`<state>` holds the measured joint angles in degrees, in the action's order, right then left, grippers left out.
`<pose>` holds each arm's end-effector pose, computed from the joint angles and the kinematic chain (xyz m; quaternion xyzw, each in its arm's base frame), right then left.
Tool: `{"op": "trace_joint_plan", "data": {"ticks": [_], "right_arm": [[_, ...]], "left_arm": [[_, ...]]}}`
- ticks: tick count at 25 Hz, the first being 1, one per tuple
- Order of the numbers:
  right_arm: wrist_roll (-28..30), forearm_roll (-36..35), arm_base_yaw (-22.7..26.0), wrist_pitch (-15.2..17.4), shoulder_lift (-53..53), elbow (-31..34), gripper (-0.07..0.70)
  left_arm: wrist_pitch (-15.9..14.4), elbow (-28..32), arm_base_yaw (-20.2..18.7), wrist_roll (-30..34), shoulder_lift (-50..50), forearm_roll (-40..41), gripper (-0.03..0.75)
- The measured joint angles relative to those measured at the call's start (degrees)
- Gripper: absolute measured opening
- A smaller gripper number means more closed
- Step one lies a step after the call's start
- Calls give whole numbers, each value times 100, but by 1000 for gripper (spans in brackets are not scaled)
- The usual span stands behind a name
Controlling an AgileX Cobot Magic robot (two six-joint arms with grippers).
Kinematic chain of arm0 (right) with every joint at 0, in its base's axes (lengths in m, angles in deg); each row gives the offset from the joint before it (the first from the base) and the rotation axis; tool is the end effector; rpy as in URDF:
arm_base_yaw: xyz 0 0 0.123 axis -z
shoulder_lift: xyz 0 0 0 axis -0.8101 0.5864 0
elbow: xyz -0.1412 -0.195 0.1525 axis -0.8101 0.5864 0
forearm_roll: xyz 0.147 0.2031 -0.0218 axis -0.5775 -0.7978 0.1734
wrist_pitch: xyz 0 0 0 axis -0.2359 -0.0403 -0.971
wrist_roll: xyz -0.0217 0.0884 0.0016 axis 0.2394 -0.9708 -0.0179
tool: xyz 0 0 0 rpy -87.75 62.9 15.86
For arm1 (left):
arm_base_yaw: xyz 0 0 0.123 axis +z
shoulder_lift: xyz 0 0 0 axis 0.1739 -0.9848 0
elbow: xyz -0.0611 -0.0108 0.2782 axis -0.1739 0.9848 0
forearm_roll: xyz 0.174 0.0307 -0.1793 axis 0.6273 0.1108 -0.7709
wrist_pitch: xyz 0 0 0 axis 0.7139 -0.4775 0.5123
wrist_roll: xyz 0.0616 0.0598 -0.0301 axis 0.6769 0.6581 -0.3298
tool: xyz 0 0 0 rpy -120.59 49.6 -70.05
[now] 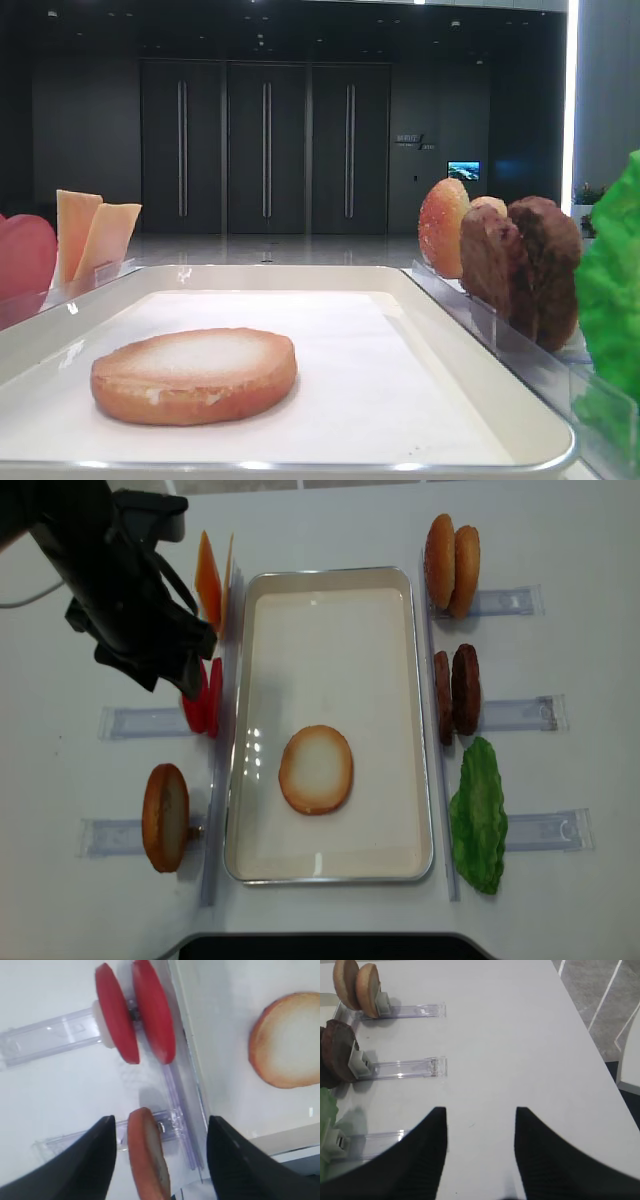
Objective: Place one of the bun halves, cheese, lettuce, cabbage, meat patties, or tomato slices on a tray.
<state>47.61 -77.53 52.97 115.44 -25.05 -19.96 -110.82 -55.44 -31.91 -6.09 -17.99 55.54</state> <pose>-0.0110 -0.0042 0.2760 0.0049 0.8644 -0.0131 0.5026 0.2682 -0.1046 0.2817 0.1131 0.9913 -0.0015 0.0671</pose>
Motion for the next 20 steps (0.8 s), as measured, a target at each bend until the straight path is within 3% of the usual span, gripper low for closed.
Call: {"op": "trace_joint_plan", "data": {"ticks": [5, 14, 20], "right_arm": [[0, 0, 0, 0, 0, 0, 307], [0, 0, 0, 0, 0, 0, 307], [0, 0, 0, 0, 0, 0, 307]], "left_arm": [[-5, -4, 316, -67, 42, 214, 440], [-5, -4, 1789, 396, 279, 314, 440], [-11, 161, 1868, 544, 939, 343, 440]]}}
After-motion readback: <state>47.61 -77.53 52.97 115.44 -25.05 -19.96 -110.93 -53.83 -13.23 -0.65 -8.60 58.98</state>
